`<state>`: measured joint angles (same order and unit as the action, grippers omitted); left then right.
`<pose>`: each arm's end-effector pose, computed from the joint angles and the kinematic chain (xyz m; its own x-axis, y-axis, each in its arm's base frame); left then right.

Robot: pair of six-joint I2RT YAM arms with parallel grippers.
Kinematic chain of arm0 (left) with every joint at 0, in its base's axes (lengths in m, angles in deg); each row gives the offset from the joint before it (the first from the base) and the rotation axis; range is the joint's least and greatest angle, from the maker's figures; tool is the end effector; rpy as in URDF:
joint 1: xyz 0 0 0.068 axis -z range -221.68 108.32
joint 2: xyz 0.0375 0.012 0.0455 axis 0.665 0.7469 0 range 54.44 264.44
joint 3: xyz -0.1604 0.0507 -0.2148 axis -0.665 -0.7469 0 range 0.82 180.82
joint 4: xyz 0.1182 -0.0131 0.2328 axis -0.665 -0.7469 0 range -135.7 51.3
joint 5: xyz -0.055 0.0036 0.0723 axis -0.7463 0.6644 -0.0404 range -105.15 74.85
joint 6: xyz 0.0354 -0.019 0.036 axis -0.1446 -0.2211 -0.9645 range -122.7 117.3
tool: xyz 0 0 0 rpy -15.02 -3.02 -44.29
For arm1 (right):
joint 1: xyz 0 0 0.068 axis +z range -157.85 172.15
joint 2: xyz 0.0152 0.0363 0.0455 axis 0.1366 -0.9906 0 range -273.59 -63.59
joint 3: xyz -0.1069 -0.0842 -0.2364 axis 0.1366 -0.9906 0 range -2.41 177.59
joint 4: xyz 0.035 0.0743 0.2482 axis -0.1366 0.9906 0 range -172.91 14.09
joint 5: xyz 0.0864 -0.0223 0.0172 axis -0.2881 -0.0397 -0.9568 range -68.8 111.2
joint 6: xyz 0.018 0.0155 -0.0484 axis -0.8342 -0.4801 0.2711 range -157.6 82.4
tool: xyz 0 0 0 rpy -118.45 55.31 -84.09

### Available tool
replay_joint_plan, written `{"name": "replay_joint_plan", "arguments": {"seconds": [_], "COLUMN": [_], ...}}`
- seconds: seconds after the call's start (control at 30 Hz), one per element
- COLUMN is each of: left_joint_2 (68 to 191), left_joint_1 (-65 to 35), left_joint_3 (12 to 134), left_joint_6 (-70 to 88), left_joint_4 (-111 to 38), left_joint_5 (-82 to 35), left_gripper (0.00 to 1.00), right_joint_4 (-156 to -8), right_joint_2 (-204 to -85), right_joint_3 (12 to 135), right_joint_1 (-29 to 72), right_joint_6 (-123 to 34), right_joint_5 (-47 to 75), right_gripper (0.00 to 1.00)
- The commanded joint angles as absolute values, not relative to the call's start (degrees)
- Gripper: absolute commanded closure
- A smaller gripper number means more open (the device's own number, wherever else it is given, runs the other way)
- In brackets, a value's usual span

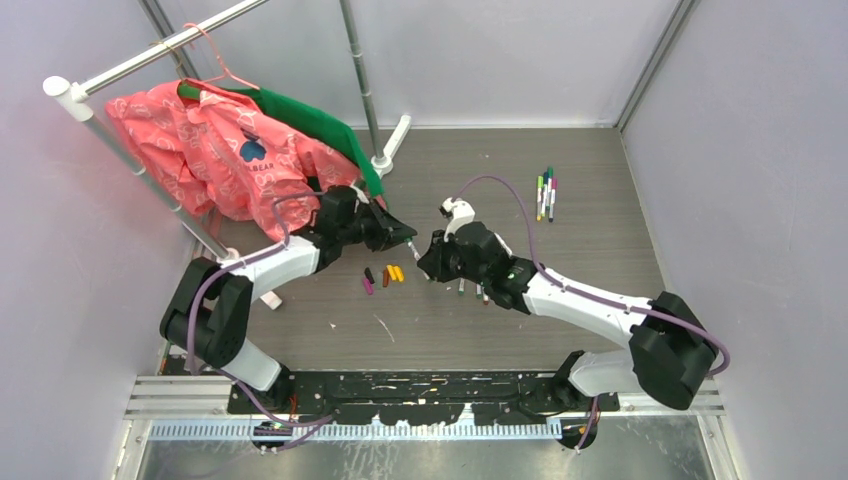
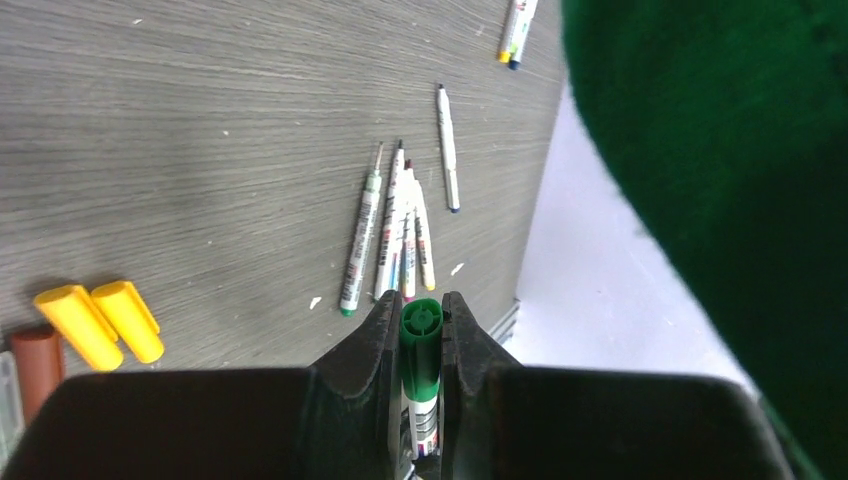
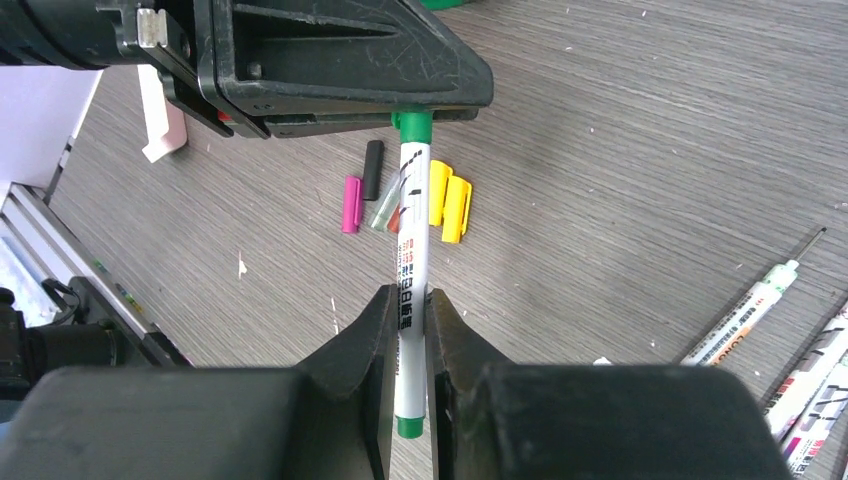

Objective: Open the pen caps

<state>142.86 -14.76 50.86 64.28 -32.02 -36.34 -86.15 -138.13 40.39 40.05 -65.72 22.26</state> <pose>0.2913 -0.1623 0.2160 -0.8242 -0.5439 -0.1578 -0.1589 0.4896 -0.8574 0.1921 0.2117 0.2377 -0.6266 0.0094 -0.7792 -0.4940 0.7686 0.4065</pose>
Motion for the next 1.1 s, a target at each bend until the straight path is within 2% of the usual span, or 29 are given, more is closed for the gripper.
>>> {"name": "replay_joint_plan", "arguments": {"seconds": [0.0, 0.17, 0.43, 0.5, 0.6, 0.67, 0.77, 1.07], "left_joint_2": [143.28, 144.86, 144.28, 143.24, 140.38, 138.34, 136.55, 139.34], "left_joint_1": [-20.62, -22.86, -24.89, -24.83, -24.02, -22.0, -17.63, -11.4], "left_joint_3": [49.17, 46.94, 46.79, 47.4, 50.38, 52.91, 55.39, 55.26], "left_joint_6": [68.75, 71.18, 69.92, 67.13, 59.12, 52.37, 45.45, 39.75], "left_joint_4": [-9.32, -1.26, -2.5, -6.65, -20.99, -34.25, -45.86, -57.74], "left_joint_5": [-35.18, -39.32, -41.4, -41.09, -37.97, -32.93, -23.56, -10.95], "left_gripper": [1.0, 1.0, 1.0, 1.0, 1.0, 1.0, 1.0, 1.0], "right_joint_4": [-77.24, -78.04, -76.93, -75.69, -72.57, -69.89, -66.89, -62.29], "right_joint_2": [-135.31, -134.23, -133.41, -133.02, -132.03, -131.73, -132.53, -136.2], "right_joint_3": [37.33, 36.8, 36.43, 37.02, 38.55, 39.54, 40.81, 41.89], "right_joint_1": [40.85, 40.73, 40.59, 40.55, 40.63, 40.51, 40.34, 40.08], "right_joint_6": [-66.82, -67.71, -67.63, -66.92, -65.6, -64.72, -64.24, -64.49], "right_joint_5": [19.71, 18.92, 20.42, 22.62, 28.15, 32.0, 36.42, 46.43], "right_gripper": [0.99, 0.99, 0.99, 0.99, 0.99, 0.99, 0.99, 0.99]}}
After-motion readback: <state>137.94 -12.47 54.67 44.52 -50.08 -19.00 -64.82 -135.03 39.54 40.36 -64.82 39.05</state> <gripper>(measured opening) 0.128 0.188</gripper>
